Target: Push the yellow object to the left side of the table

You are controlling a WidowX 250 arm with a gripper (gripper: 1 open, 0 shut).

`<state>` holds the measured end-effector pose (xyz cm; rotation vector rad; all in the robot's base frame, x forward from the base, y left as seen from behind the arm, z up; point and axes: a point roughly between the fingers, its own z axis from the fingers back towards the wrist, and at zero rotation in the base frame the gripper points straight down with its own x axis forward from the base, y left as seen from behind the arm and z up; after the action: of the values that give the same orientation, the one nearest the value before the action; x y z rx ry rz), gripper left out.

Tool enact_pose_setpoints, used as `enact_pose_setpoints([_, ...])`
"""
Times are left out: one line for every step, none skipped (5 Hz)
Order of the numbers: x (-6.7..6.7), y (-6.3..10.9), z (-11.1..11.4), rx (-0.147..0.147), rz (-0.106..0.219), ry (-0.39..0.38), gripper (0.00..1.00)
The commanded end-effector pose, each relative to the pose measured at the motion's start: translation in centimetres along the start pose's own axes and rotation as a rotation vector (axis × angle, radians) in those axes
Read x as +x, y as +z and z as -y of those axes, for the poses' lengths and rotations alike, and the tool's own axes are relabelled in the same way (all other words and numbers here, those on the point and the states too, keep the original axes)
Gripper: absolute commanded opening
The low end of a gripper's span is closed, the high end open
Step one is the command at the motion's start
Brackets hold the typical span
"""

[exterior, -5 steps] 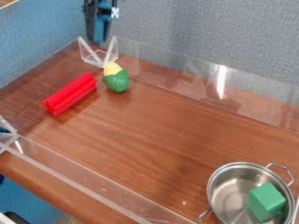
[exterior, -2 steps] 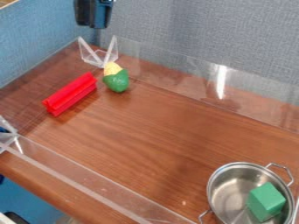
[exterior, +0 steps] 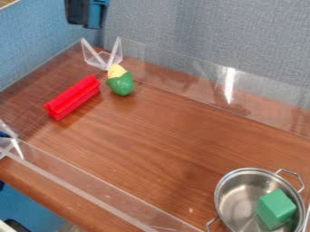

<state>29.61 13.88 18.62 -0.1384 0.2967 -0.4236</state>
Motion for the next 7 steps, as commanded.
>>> enact_pose_setpoints([-1.9,1.9,0.3,0.059,0.054,0.03,1.0])
enact_pose_setpoints([-1.5,1.8,-1.5,0.051,0.036,0.044,0.0])
enact_pose_setpoints([-0.2,0.9,-4.5,0.046,0.013,0.058,1.0])
enact_pose_setpoints([0.9,0.3,-3.0,0.061,-0.005,0.003,1.0])
enact_pose_setpoints([0.9,1.2,-1.1,0.084,0.008,-0.033,1.0])
enact_pose_setpoints([0.2,2.3,0.9,0.119,0.023,-0.084,0.0])
enact_pose_setpoints([0.6,2.3,1.3,0.134,0.022,-0.126,1.0])
